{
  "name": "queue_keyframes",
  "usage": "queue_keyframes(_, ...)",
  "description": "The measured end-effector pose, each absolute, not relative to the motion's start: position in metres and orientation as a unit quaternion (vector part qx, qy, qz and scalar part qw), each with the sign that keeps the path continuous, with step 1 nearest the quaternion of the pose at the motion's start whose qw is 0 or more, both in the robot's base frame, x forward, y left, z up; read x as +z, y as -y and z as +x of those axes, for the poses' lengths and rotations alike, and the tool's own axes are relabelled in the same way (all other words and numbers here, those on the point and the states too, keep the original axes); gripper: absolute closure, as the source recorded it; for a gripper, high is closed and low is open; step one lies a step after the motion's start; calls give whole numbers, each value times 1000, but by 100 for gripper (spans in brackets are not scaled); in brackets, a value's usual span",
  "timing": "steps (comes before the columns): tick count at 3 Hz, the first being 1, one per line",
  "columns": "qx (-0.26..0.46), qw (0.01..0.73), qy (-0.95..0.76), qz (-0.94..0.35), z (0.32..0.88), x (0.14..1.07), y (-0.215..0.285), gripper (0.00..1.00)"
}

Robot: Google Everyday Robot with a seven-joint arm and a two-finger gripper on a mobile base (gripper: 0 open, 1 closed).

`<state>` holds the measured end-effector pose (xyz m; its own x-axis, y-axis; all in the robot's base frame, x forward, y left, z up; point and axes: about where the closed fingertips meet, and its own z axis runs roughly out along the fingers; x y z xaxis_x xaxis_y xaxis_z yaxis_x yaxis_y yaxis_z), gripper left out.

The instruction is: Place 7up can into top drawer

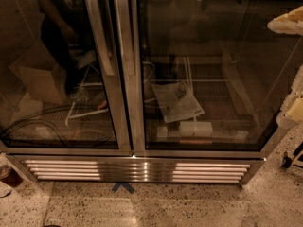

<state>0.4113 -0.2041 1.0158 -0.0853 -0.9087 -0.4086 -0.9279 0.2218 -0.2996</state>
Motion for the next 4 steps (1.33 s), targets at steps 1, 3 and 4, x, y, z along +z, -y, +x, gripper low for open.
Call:
queue_keyframes(1,14,279,-731,-623,408,1046,207,0)
queue_keyframes(3,-32,342,-698,-629,402,1155,203,0)
queue_keyframes(4,-32,342,-697,-629,402,1156,202,0)
